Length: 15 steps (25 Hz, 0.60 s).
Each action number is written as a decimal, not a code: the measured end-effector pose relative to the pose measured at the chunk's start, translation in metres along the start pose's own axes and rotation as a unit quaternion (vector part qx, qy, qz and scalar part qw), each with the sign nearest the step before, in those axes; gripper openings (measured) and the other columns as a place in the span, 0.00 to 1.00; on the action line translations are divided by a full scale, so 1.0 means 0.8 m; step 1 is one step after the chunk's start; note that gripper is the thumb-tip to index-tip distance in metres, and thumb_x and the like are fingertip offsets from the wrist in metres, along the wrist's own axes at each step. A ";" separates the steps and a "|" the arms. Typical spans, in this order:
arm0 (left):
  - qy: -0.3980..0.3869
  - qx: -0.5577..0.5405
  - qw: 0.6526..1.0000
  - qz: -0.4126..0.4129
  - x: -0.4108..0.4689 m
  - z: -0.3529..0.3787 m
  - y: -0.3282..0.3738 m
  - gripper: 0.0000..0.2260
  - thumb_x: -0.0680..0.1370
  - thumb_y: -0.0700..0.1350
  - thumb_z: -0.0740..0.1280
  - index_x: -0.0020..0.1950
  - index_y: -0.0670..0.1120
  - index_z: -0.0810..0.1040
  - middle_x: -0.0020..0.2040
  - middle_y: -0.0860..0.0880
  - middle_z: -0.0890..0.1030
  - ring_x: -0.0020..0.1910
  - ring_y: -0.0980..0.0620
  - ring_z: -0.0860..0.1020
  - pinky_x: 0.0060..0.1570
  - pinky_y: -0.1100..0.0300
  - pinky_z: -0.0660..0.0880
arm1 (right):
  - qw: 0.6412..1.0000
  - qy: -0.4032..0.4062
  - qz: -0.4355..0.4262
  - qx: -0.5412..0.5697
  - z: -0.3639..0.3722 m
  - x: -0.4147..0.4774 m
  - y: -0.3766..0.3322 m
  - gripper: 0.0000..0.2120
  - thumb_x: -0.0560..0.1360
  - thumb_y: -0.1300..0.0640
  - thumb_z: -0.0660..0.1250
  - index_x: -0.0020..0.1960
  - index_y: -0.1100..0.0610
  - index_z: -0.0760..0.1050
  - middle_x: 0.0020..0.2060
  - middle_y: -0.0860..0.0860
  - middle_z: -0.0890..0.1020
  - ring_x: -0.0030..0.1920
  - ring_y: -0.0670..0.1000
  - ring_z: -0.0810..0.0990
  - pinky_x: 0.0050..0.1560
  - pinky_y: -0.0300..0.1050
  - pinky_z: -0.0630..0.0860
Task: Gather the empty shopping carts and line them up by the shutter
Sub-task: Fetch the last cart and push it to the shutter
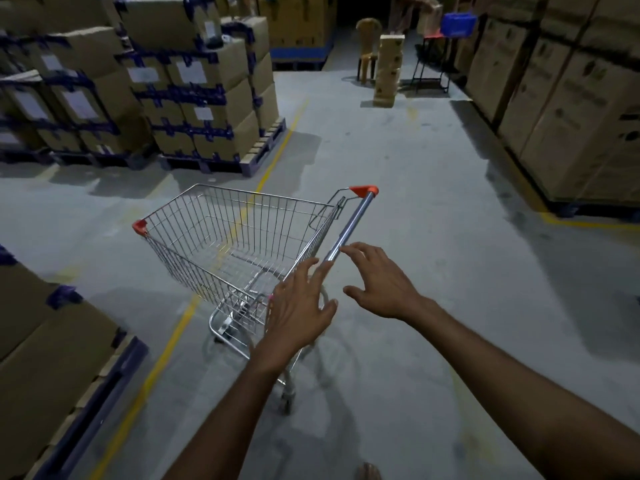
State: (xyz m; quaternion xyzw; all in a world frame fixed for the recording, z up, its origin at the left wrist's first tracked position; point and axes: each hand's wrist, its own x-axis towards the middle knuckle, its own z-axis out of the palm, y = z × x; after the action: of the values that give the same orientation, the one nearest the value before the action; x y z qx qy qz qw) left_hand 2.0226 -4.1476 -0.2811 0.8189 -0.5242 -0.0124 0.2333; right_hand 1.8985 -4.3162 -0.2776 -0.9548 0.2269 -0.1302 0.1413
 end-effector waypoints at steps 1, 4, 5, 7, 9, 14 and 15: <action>-0.018 0.007 1.000 -0.015 0.019 0.009 0.001 0.34 0.77 0.58 0.68 0.80 0.59 0.57 0.79 0.52 0.58 0.71 0.45 0.69 0.68 0.39 0.69 | 1.000 -0.014 -0.004 -0.012 0.002 0.024 0.017 0.40 0.75 0.44 0.73 0.80 0.44 0.55 0.77 0.50 0.63 0.75 0.54 0.62 0.68 0.59 0.73; -0.055 0.009 0.997 -0.057 0.062 0.037 -0.007 0.36 0.77 0.56 0.68 0.81 0.60 0.53 0.80 0.50 0.53 0.75 0.44 0.65 0.69 0.38 0.67 | 0.998 -0.048 -0.021 -0.046 0.015 0.086 0.058 0.41 0.75 0.44 0.73 0.81 0.45 0.54 0.80 0.53 0.60 0.79 0.56 0.59 0.73 0.59 0.68; -0.059 0.011 0.996 -0.065 0.073 0.046 -0.011 0.36 0.77 0.56 0.68 0.81 0.59 0.53 0.81 0.49 0.53 0.75 0.43 0.64 0.69 0.39 0.68 | 0.997 -0.054 -0.030 -0.056 0.022 0.103 0.067 0.42 0.75 0.44 0.73 0.81 0.45 0.53 0.80 0.53 0.58 0.79 0.56 0.57 0.74 0.59 0.66; -0.068 0.010 0.994 -0.082 0.090 0.063 -0.020 0.36 0.79 0.57 0.67 0.82 0.56 0.53 0.81 0.48 0.53 0.74 0.42 0.67 0.64 0.43 0.71 | 0.994 -0.072 -0.048 -0.073 0.033 0.130 0.083 0.42 0.75 0.45 0.73 0.82 0.45 0.52 0.81 0.53 0.56 0.81 0.56 0.53 0.76 0.59 0.60; -0.076 0.001 0.993 -0.093 0.097 0.078 -0.026 0.36 0.80 0.56 0.66 0.83 0.54 0.51 0.81 0.47 0.55 0.68 0.42 0.74 0.55 0.50 0.74 | 0.988 -0.100 -0.063 -0.101 0.042 0.148 0.096 0.43 0.75 0.46 0.73 0.82 0.46 0.52 0.82 0.53 0.54 0.82 0.57 0.51 0.77 0.59 0.59; -0.029 0.074 0.996 -0.050 0.087 0.092 -0.031 0.34 0.79 0.48 0.68 0.83 0.50 0.57 0.67 0.47 0.76 0.38 0.46 0.80 0.34 0.60 0.64 | 0.986 -0.109 -0.053 -0.113 0.062 0.155 0.103 0.38 0.72 0.50 0.75 0.76 0.47 0.61 0.79 0.52 0.59 0.81 0.58 0.51 0.74 0.61 0.66; -0.012 0.082 0.996 -0.042 0.083 0.092 -0.035 0.34 0.78 0.45 0.69 0.82 0.50 0.60 0.62 0.47 0.79 0.34 0.48 0.78 0.31 0.60 0.63 | 0.987 -0.107 -0.047 -0.111 0.064 0.153 0.098 0.36 0.71 0.50 0.75 0.75 0.47 0.63 0.78 0.52 0.60 0.80 0.58 0.51 0.72 0.61 0.68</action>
State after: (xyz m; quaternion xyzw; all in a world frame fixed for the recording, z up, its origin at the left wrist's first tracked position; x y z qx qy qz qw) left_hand 2.0566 -4.2231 -0.3429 0.8563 -0.4915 0.0111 0.1582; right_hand 1.9889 -4.4300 -0.3283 -0.9826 0.1782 -0.0078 0.0511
